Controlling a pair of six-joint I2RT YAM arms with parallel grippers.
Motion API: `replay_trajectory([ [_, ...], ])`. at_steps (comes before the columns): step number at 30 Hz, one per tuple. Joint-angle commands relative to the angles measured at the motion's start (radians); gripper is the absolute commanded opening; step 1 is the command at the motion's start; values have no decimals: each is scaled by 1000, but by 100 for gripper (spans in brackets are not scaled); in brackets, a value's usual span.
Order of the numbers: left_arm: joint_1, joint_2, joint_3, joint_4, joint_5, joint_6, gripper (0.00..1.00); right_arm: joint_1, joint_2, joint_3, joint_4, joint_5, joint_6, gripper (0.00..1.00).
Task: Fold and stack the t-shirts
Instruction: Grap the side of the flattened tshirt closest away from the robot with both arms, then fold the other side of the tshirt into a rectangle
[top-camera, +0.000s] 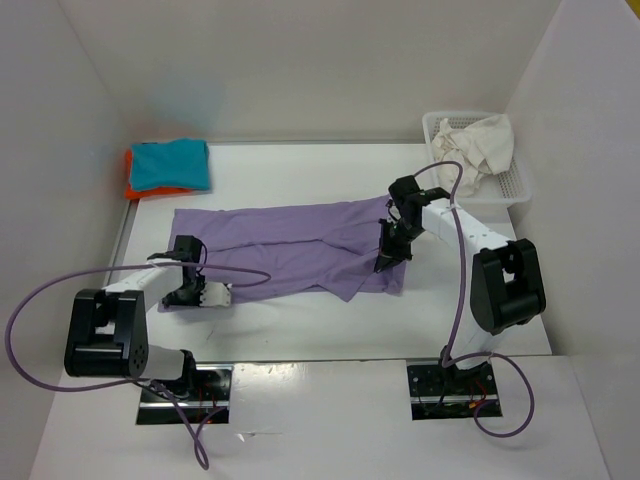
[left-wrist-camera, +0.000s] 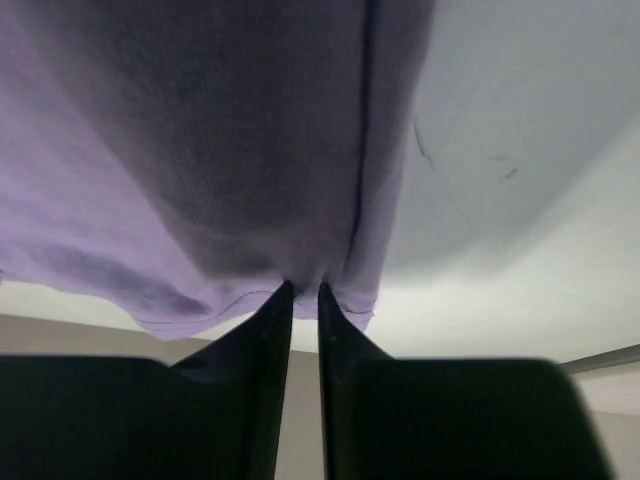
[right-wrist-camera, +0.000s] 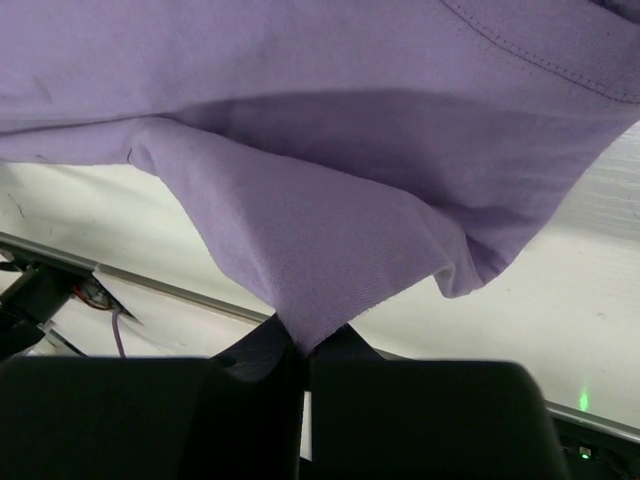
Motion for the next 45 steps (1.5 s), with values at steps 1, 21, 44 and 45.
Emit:
replay_trajectory([
  [1, -2, 52, -19, 37, 62, -60, 19, -16, 5, 6, 29, -12, -1, 0],
  [21, 40, 125, 392, -177, 185, -256, 0, -159, 51, 175, 3, -65, -50, 0],
  [44, 175, 468, 692, -105, 215, -462, 0, -171, 368, 433, -3, -29, -100, 0],
  [45, 175, 483, 704, -88, 215, -471, 0, -171, 382, 442, -3, -29, -100, 0],
])
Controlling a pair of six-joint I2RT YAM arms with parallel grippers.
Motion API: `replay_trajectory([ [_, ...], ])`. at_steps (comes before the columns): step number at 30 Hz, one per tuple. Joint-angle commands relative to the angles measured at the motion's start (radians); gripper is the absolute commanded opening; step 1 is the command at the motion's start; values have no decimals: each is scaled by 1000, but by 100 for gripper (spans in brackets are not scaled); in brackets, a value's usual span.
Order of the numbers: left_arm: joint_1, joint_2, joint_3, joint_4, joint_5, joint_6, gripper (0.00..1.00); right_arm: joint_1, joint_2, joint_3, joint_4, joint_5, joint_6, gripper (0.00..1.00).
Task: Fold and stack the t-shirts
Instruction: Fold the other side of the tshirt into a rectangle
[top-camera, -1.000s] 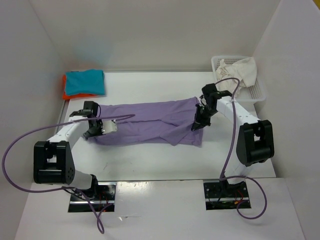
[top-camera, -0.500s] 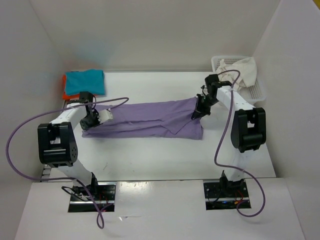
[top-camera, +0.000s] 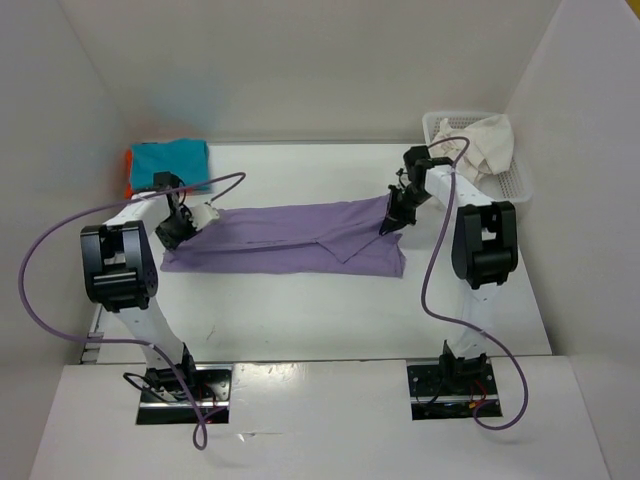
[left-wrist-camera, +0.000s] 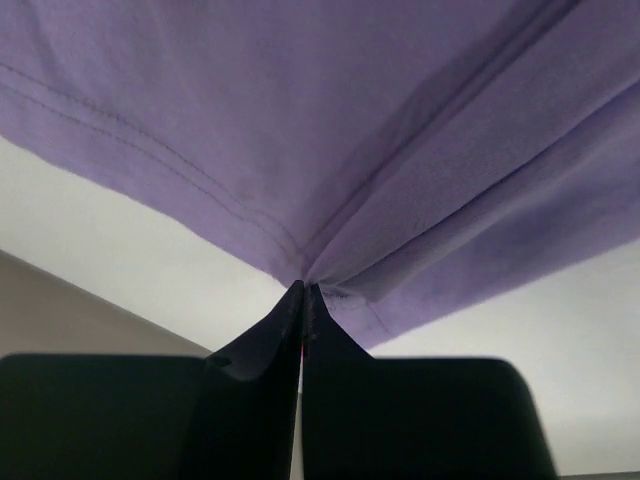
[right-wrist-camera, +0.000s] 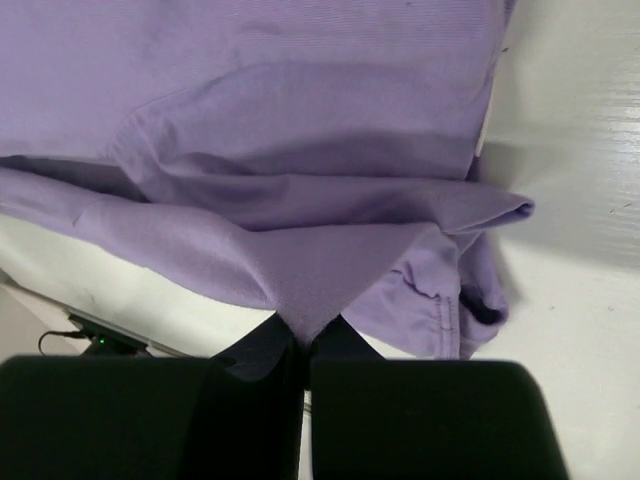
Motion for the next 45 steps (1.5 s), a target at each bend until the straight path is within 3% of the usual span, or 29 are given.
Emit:
replay_trajectory([
  [1, 7, 42, 46, 16, 6, -63, 0, -1, 24, 55, -3, 39, -17, 1],
  [5, 7, 60, 84, 68, -16, -124, 9, -11, 57, 78, 38, 82, 9, 13],
  [6, 7, 60, 99, 78, -38, -139, 13, -11, 68, 102, 50, 100, 21, 13],
  [10, 7, 60, 122, 168, -115, -228, 34, -11, 88, 153, 101, 131, 55, 29],
  [14, 7, 60, 144, 207, -198, -305, 48, -11, 70, 167, 126, 164, 77, 39],
  [19, 16, 37, 179, 217, -223, -333, 57, -1, -106, 75, 115, 281, 100, 48],
  [21, 48, 0, 190, 205, -223, -343, 58, -1, -184, -40, 115, 325, 127, 55],
  [25, 79, -113, 181, 138, -168, -363, 60, -1, -366, -289, 115, 338, 213, 60],
  [31, 68, -167, -9, 39, -88, -382, 64, -1, -383, -517, 236, 226, 299, 73],
  [36, 88, -80, -76, 113, -56, -461, 67, -1, -329, -539, 350, 215, 310, 89],
  [41, 88, -26, -13, 134, 35, -535, 72, -1, -311, -559, 390, 200, 321, 91],
  [45, 88, 49, -4, 135, 53, -547, 72, -1, -289, -601, 400, 156, 339, 76],
])
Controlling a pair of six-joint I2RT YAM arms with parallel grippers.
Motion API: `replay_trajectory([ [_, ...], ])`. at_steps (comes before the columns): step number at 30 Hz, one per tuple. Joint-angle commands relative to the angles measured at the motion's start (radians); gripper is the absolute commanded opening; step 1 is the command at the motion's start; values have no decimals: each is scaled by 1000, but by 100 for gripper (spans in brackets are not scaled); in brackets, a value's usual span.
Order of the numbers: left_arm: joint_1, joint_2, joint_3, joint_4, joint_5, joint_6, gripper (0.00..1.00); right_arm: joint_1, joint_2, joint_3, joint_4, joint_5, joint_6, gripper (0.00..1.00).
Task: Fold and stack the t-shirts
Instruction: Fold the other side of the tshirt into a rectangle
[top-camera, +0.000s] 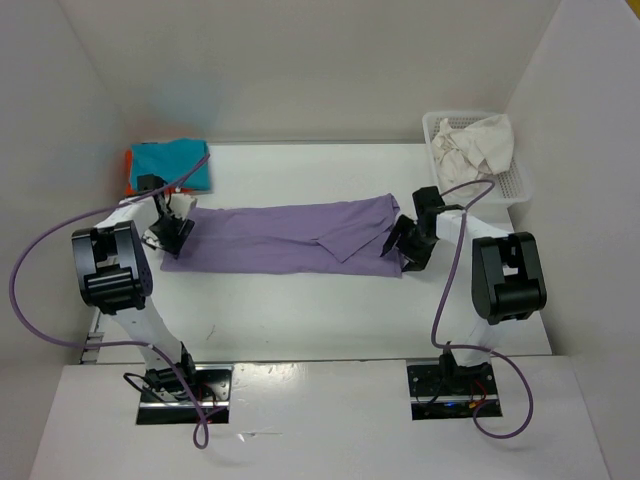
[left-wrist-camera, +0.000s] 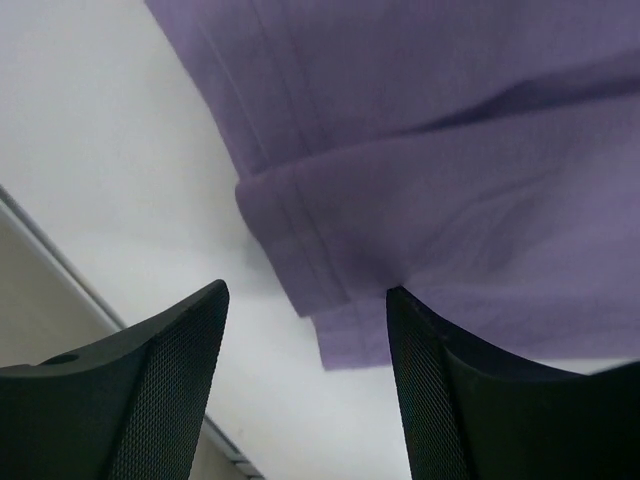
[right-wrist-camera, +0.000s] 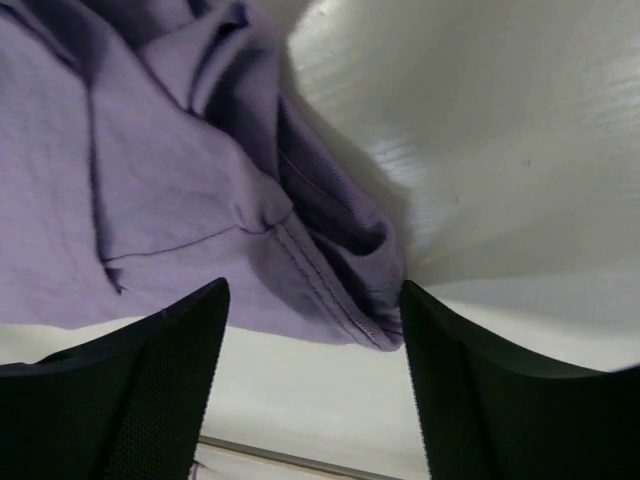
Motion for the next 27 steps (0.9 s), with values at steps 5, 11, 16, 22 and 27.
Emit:
replay_trajectory([
  [5, 5, 111, -3, 36, 22, -43, 62, 2, 29, -52, 50, -75, 26, 60],
  [11, 5, 101, -49, 1, 60, -9, 18, -16, 6, -72, -8, -126, 7, 0],
  [16, 5, -87, -165, -84, 52, 66, 8, -25, -231, -101, -180, -77, 26, 0],
  [22, 5, -226, -270, -200, 22, 98, 12, -25, -315, -193, -294, -111, 17, 45],
  [27, 5, -278, -291, -279, 35, 109, 60, -25, -404, -138, -412, -20, -6, 75],
])
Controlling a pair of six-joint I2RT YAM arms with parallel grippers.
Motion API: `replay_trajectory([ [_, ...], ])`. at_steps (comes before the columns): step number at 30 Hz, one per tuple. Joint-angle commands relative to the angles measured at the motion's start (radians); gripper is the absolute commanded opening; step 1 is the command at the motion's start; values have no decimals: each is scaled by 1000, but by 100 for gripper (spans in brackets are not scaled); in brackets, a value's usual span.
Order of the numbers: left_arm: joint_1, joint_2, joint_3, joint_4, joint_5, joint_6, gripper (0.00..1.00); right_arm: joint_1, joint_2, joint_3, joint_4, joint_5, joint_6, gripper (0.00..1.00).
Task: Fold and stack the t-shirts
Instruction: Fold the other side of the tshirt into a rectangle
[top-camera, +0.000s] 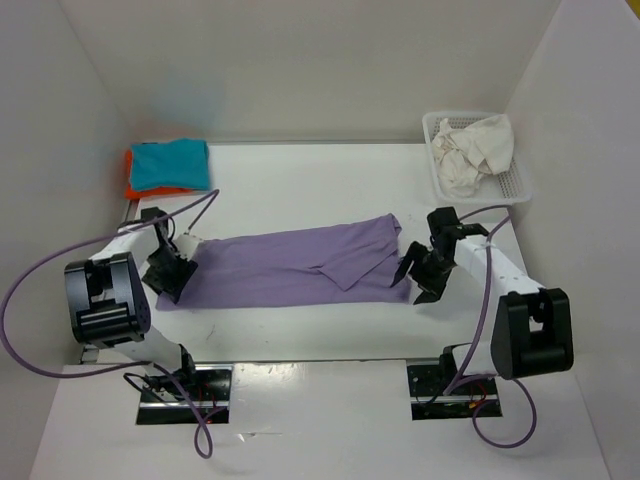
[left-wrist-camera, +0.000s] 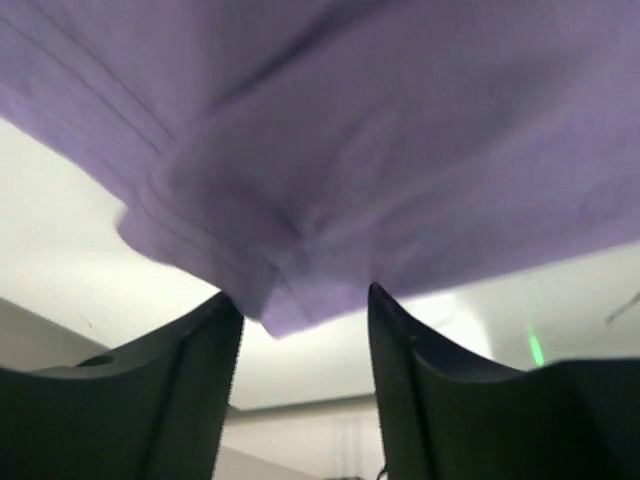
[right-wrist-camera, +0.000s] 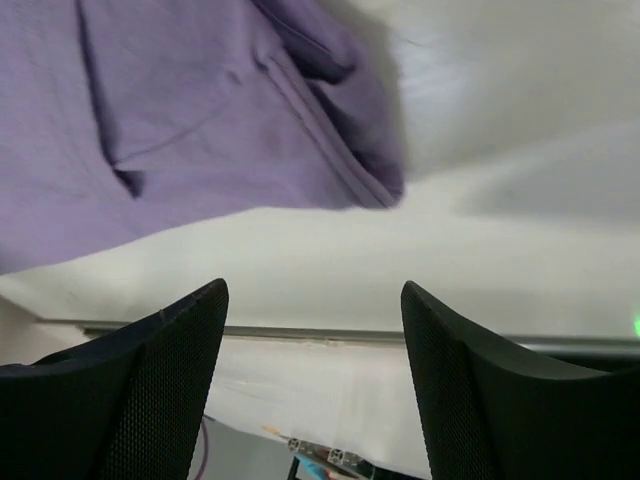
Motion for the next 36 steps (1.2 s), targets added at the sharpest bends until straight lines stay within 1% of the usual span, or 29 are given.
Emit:
replay_trajectory([
  [1, 6, -82, -3, -84, 9, 19, 61, -7, -90, 77, -120, 85, -12, 75],
  [2, 15, -101, 7, -84, -21, 19, 64, -7, -113, 101, -129, 98, -3, 75],
  [4, 43, -130, 85, -84, -21, 32, 67, -7, -113, 177, -114, 98, -13, 74],
  [5, 76, -130, 128, -84, 32, 32, 68, -7, -101, 206, -105, 108, -35, 74],
  [7, 89, -110, 251, -60, 84, 18, 69, 5, -40, 286, -77, 131, -64, 74],
  [8, 89, -95, 282, -34, 127, 18, 69, 16, -14, 308, -77, 159, -88, 74],
  [9, 89, -57, 306, -19, 128, 4, 69, 28, 47, 350, -62, 171, -101, 74],
  [11, 89, -11, 374, 15, 157, -45, 69, 43, 107, 394, -50, 197, -124, 74],
  [12, 89, 40, 391, 26, 157, -59, 69, 52, 165, 435, -34, 229, -133, 74],
  [14, 89, 86, 414, 58, 183, -88, 69, 66, 221, 470, 2, 252, -150, 74],
  [17, 89, 176, 449, 73, 244, -109, 69, 66, 337, 536, 50, 253, -175, 75],
  [20, 89, 284, 492, 74, 253, -132, 69, 75, 454, 637, 62, 253, -193, 77],
  [24, 89, 344, 501, 95, 243, -142, 70, 85, 566, 717, 85, 253, -225, 77],
  [28, 89, 384, 501, 104, 252, -151, 70, 85, 658, 780, 95, 303, -225, 77],
  [30, 89, 394, 501, 104, 263, -151, 68, 85, 706, 825, 104, 317, -225, 77],
  [32, 89, 405, 491, 104, 273, -151, 63, 85, 747, 858, 104, 341, -225, 75],
  [34, 89, 414, 491, 104, 273, -151, 53, 85, 769, 868, 104, 342, -225, 68],
  [36, 89, 425, 491, 104, 292, -151, 46, 85, 779, 868, 104, 342, -234, 58],
])
